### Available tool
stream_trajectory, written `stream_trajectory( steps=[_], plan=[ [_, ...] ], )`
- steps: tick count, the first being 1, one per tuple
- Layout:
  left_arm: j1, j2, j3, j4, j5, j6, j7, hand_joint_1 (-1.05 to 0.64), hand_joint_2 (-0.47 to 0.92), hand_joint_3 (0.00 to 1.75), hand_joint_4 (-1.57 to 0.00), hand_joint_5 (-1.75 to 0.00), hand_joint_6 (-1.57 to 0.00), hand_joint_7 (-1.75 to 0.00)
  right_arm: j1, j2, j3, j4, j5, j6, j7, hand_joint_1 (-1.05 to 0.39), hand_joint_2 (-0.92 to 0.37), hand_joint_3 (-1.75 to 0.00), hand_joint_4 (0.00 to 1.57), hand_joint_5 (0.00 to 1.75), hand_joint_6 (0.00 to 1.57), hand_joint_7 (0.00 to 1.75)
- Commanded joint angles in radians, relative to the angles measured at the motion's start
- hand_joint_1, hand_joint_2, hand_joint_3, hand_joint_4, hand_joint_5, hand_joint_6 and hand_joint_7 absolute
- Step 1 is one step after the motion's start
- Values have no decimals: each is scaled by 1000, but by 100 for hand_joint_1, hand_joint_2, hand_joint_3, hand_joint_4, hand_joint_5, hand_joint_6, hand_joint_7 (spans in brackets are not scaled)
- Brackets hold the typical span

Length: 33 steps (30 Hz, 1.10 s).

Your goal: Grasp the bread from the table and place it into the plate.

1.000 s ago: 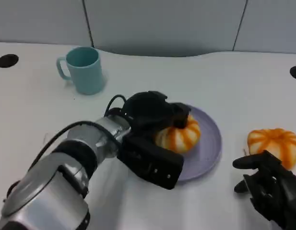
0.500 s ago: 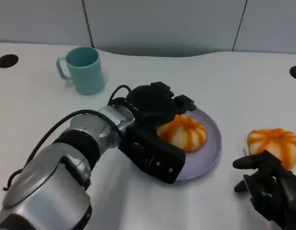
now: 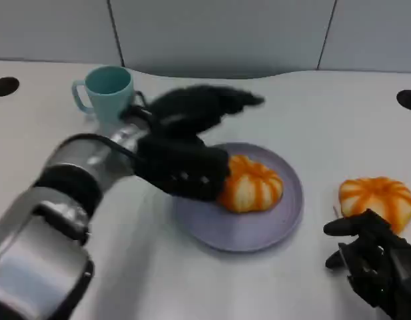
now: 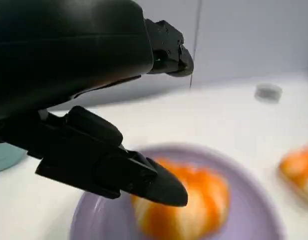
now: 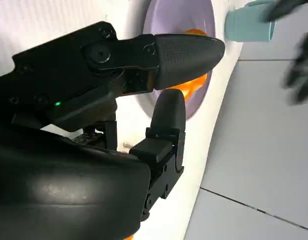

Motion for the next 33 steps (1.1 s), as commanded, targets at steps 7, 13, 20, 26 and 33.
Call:
stream_trajectory(
  steps=[7,13,20,26,33],
  plan=[
    [382,121,339,-214,-547,-182,-430,-72,92,15,-12,-10,-13,-14,-4,-19,-17,-14,28,30,18,-23,-92,-44,47,152,40,130],
    [668,131,462,-421,-711,-151,-478,-74,92,20,-34,-21,-29,-9,-12,-19,-17,-17,17,54,7,-23,-92,-42,48,149,40,127],
    [975,126,546,-571,-749,3,-442,-65,92,30,-46,-126,-84,-11,-18,-30,-18,-11,3,48,3,-21,-92,-42,49,146,40,125],
    [1041,114,555,-593,-689,113,-385,-69,92,31,-45,-165,-57,-110,-26,-41,-21,7,1,31,6,-22,-92,-42,49,147,42,124],
    [1074,74,546,-623,-608,214,-275,-59,92,31,-54,-174,-52,-146,-34,-62,-27,37,2,6,17,-24,-92,-44,48,146,41,123]
  ],
)
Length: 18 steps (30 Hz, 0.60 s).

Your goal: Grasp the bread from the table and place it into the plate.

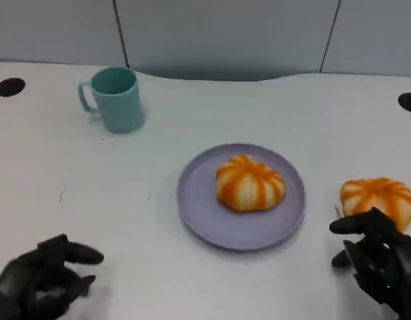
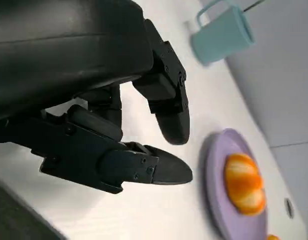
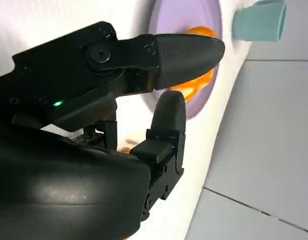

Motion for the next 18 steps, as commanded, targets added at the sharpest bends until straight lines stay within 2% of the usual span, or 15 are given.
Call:
stream_trajectory(
  steps=[1,6,18],
  plan=[
    [2,-8,4,5,33,26,53,-58,92,31,-55,-174,-50,-150,-12,-24,-13,11,8,-20,7,-23,-92,-44,48,146,41,123],
    [-31,-17,10,58,26,-28,49,-59,92,34,-58,-175,-49,-157,-28,-28,-22,47,16,-44,18,-25,-92,-43,49,146,42,123],
    [-72,-32,15,92,-3,-57,14,-62,92,31,-57,-175,-49,-159,-43,-32,-28,105,5,-105,20,-23,-92,-44,49,146,42,123]
  ],
)
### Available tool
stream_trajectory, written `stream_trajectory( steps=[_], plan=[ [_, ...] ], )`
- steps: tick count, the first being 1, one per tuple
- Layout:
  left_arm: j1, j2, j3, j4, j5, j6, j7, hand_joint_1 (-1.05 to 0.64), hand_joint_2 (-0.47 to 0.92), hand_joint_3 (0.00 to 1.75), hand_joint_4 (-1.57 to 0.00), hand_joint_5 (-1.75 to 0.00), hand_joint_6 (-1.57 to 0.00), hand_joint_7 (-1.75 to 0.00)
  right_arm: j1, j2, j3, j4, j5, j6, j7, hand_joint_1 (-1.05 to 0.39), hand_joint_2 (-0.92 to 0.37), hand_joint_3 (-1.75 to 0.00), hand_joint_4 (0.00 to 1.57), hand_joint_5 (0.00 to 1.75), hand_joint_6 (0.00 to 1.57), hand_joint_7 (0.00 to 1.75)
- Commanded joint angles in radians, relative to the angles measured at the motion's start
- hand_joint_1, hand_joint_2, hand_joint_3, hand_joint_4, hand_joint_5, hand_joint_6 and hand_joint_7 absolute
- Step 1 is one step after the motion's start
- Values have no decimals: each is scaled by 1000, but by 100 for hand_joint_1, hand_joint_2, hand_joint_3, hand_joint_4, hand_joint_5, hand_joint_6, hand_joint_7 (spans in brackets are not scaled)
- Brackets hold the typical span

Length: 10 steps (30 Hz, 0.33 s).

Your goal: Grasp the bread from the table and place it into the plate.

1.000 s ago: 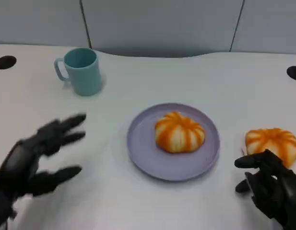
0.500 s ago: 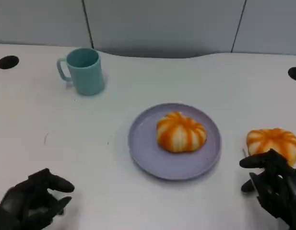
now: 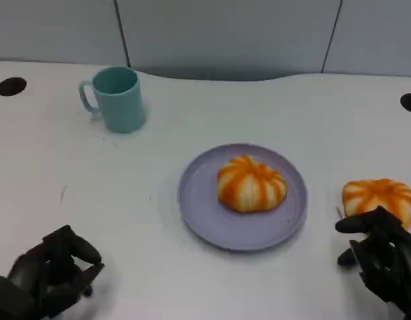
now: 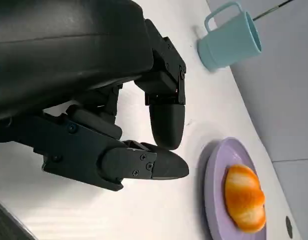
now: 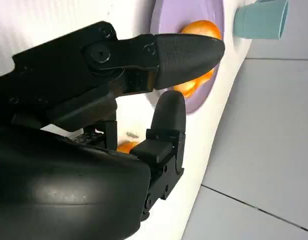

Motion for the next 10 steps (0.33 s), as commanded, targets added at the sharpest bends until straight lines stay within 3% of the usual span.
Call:
stream_trajectory(
  steps=[1,10],
  plan=[
    [-17,9,12,21,-10,-25,-19,-61,92,30,-57,-175,-49,-159,-9,-20,-8,20,3,-26,-1,-23,-92,-45,49,146,42,124],
    [-37,2,23,59,-40,-60,-59,-60,92,28,-59,-175,-49,-160,-4,-21,-6,13,-3,-13,-7,-24,-92,-45,48,147,42,125]
  ],
)
